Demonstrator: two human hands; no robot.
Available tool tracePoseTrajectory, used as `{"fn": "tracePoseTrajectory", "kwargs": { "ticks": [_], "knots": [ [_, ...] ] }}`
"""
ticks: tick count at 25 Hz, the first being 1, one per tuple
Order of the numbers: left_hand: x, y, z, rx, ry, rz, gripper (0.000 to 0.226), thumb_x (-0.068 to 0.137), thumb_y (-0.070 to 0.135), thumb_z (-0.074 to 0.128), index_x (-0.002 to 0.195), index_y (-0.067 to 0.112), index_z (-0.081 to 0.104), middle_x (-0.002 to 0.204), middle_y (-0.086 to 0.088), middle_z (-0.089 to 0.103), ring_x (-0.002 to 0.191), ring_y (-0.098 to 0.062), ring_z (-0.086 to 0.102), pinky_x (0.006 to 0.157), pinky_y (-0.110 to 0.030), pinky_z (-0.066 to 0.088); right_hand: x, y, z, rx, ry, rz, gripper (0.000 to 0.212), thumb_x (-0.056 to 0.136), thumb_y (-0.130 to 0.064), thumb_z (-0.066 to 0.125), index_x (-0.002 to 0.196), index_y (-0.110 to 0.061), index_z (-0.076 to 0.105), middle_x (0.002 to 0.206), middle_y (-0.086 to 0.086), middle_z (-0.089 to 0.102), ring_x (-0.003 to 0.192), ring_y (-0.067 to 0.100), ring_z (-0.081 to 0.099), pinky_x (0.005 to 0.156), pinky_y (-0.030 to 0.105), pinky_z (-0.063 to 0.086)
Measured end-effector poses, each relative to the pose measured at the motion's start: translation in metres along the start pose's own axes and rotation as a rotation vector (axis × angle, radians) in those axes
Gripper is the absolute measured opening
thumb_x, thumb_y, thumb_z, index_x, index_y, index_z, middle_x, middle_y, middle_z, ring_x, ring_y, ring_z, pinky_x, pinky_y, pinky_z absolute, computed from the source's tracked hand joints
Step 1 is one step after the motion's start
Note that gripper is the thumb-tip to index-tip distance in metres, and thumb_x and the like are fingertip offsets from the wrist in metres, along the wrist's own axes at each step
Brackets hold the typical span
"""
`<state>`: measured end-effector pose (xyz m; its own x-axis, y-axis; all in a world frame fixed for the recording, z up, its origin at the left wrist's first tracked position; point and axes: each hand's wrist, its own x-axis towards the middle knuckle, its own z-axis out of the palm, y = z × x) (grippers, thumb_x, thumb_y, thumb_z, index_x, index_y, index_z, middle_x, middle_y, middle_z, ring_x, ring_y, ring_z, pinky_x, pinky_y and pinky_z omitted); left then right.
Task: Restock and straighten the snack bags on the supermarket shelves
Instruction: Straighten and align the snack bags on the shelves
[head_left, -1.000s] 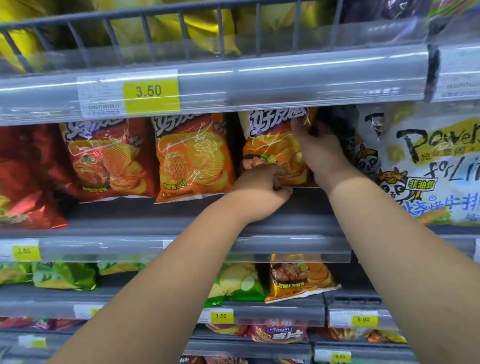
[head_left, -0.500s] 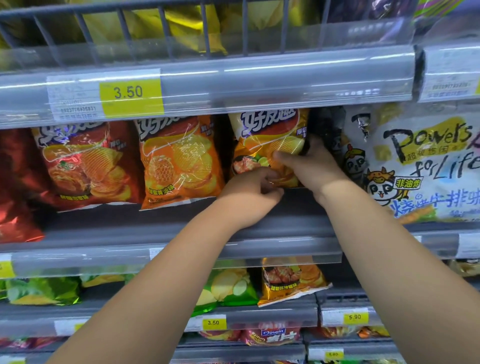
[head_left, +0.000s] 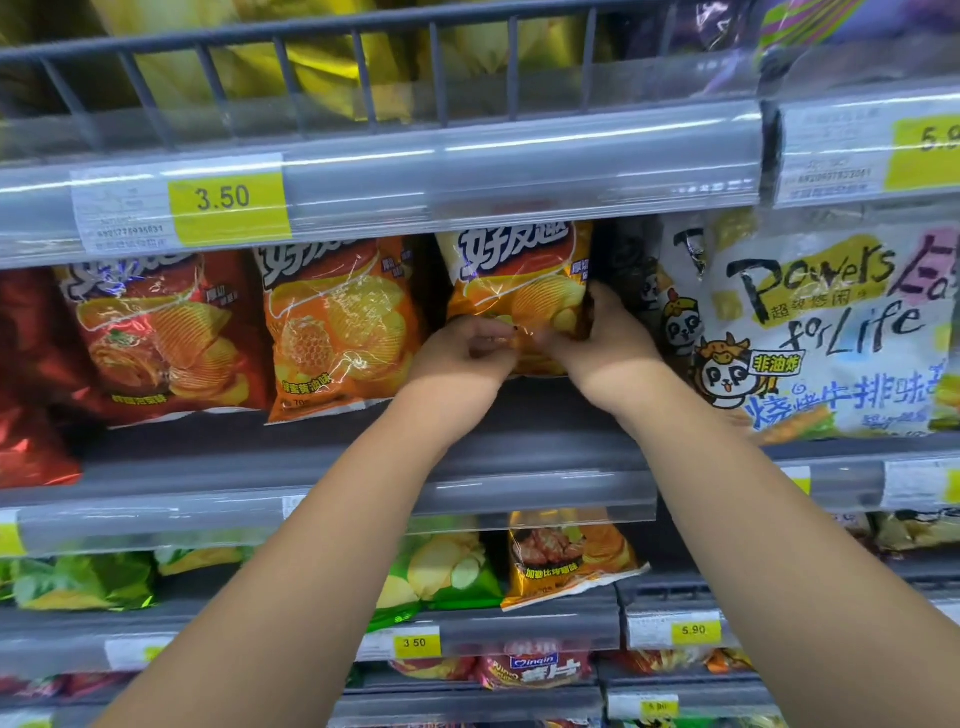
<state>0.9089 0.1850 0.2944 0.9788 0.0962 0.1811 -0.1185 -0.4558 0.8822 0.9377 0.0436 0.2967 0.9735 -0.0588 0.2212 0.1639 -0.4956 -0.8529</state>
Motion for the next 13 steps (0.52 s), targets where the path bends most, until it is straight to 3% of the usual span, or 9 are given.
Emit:
{"fn": "tracePoseTrajectory", "kwargs": {
  "ticks": [3, 5, 8, 10, 13],
  "knots": [
    [-0.011, -0.005, -0.005, 0.045, 0.064, 0.112, 0.025, 0.09, 0.012, 0.06, 0.088, 0.036, 0.062, 0.095, 0.014, 0.066, 0.09, -0.01, 0.063, 0.077, -0.018, 0.047, -0.03, 0.0, -0.016, -0.011, -0.006, -0.101, 0.065, 0.086, -0.028, 0.069, 0.143, -0.026, 0.037, 0.136, 0.004, 0.049, 0.124, 0.021, 0.047, 0.097, 0.028, 0.038],
    [-0.024, -0.002, -0.004, 0.053, 0.09, 0.166, 0.024, 0.09, 0.013, 0.061, 0.091, 0.037, 0.063, 0.092, 0.019, 0.066, 0.088, -0.007, 0.064, 0.076, -0.019, 0.047, -0.054, 0.004, -0.03, -0.053, 0.001, -0.18, 0.057, 0.087, -0.028, 0.068, 0.138, -0.028, 0.043, 0.132, -0.002, 0.052, 0.122, 0.014, 0.047, 0.095, 0.024, 0.037],
    [-0.043, 0.013, 0.005, 0.131, 0.069, 0.243, 0.02, 0.09, 0.019, 0.061, 0.097, 0.038, 0.061, 0.085, 0.019, 0.065, 0.081, -0.002, 0.06, 0.075, -0.024, 0.048, -0.086, 0.015, -0.051, -0.035, 0.05, -0.233, 0.037, 0.089, -0.025, 0.064, 0.124, -0.032, 0.053, 0.117, -0.011, 0.058, 0.11, 0.007, 0.054, 0.096, 0.029, 0.045],
    [-0.053, 0.025, 0.014, 0.196, 0.041, 0.312, 0.019, 0.091, 0.022, 0.062, 0.101, 0.038, 0.058, 0.09, 0.022, 0.063, 0.089, 0.002, 0.06, 0.082, -0.02, 0.047, -0.101, 0.021, -0.065, 0.009, 0.074, -0.232, 0.03, 0.089, -0.021, 0.064, 0.114, -0.035, 0.055, 0.106, -0.015, 0.06, 0.097, 0.002, 0.059, 0.089, 0.032, 0.051],
    [-0.064, 0.036, 0.029, 0.293, -0.007, 0.426, 0.026, 0.092, 0.026, 0.062, 0.117, 0.033, 0.058, 0.108, 0.016, 0.06, 0.106, -0.003, 0.057, 0.093, -0.022, 0.044, -0.115, 0.032, -0.083, 0.007, 0.137, -0.191, 0.025, 0.09, -0.018, 0.064, 0.109, -0.032, 0.059, 0.096, -0.014, 0.062, 0.083, 0.001, 0.06, 0.08, 0.023, 0.051]
  ]
}}
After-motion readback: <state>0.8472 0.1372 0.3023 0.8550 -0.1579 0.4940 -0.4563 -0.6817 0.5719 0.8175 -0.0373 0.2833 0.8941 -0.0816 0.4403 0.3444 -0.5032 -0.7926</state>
